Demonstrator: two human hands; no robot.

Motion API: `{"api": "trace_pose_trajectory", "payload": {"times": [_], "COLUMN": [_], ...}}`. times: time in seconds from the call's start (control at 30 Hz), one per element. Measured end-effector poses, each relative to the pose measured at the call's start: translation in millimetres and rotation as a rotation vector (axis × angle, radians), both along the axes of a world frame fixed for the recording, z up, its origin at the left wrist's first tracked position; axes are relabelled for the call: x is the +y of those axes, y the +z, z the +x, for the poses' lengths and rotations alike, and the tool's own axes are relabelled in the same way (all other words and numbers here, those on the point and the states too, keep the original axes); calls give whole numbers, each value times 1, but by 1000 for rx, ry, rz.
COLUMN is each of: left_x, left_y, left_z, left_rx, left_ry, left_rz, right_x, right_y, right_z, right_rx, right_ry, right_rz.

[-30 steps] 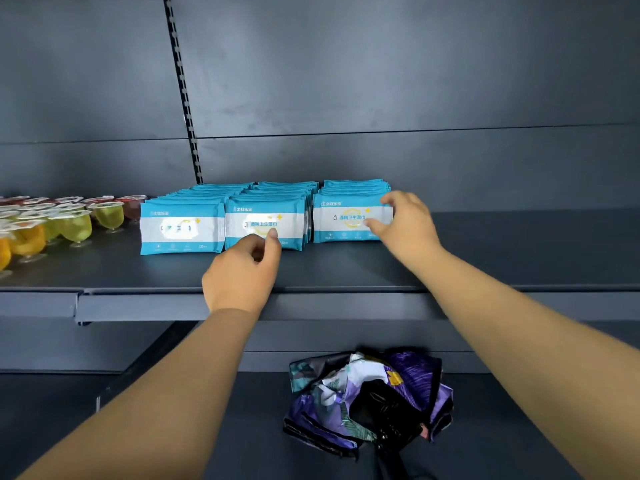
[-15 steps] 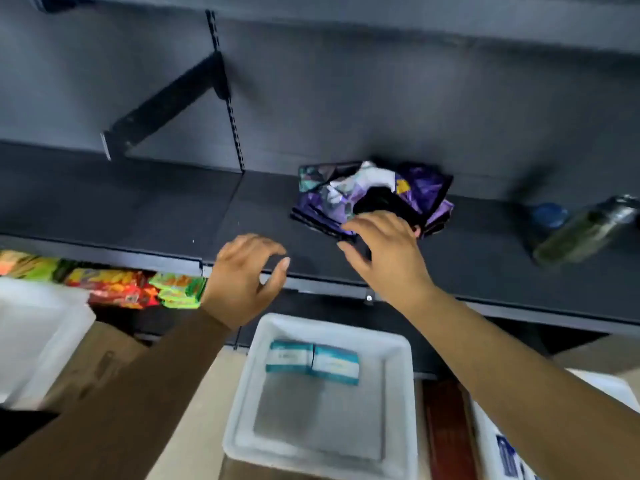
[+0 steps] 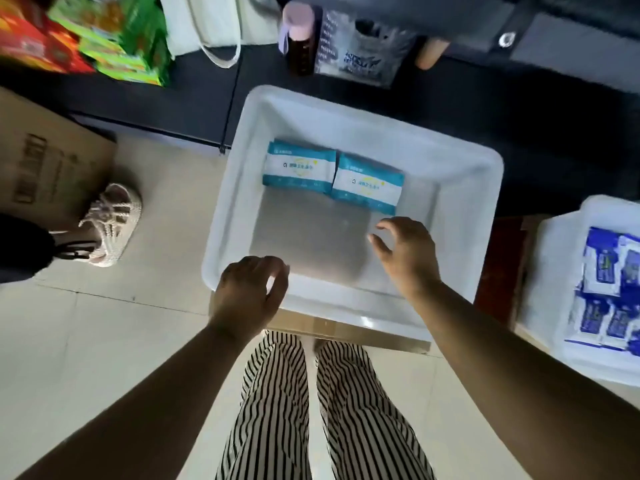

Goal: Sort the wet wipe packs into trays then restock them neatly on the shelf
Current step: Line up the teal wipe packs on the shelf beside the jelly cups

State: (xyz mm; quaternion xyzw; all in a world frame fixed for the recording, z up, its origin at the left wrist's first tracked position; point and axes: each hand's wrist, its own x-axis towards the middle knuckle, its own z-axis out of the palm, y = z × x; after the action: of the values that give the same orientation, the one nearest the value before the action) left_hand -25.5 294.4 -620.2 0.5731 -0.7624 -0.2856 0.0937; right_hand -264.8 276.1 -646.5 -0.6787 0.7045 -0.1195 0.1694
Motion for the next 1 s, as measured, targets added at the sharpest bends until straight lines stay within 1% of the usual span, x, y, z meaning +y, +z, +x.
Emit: {"api": "trace_pose_trajectory", "payload": {"times": [0.07, 0.17, 0.27, 0.37, 0.5, 0.57, 0.63, 0.7, 0.77, 0.8, 0.83, 0.93, 1.0], "left_x": [1, 0, 5, 8, 7, 7, 2, -9, -21, -29, -41, -85, -113], "left_y": [-26, -52, -68, -72, -73, -74, -68, -60, -57, -57, -57, -67, -81], "left_z": [-11, -29, -36, -37, -39, -39, -41, -47, -50, -52, -55, -61, -65], "left_rx": [17, 24, -105, -113, -161, -181, -210, -208, -80, -4, 31, 38, 0], "left_ry": [56, 196, 226, 273, 226, 225, 240, 314, 410, 442, 461, 519, 503], "left_rz": [40, 49, -47, -67, -108, -93, -6, 190, 266, 264, 240, 200, 183], "right_x": [-2, -25, -58, -80, -95, -93, -85, -77, -64, -57, -49, -27, -15], "right_y": [-31, -61, -89, -106, -115, -117, -114, -106, -96, -91, -86, -73, -69], "right_z": [-14, -31, -42, -46, -43, -42, -41, -43, -46, -49, -52, -59, -62], "right_rx": [6, -18, -139, -321, -593, -660, -708, -795, -884, -928, -971, -1041, -1035], "right_ry": [-113, -373, -613, -787, -874, -912, -991, -1077, -1149, -1184, -1212, -1252, -1243], "right_rz": [77, 248, 421, 489, 535, 555, 560, 553, 554, 549, 546, 524, 507]}}
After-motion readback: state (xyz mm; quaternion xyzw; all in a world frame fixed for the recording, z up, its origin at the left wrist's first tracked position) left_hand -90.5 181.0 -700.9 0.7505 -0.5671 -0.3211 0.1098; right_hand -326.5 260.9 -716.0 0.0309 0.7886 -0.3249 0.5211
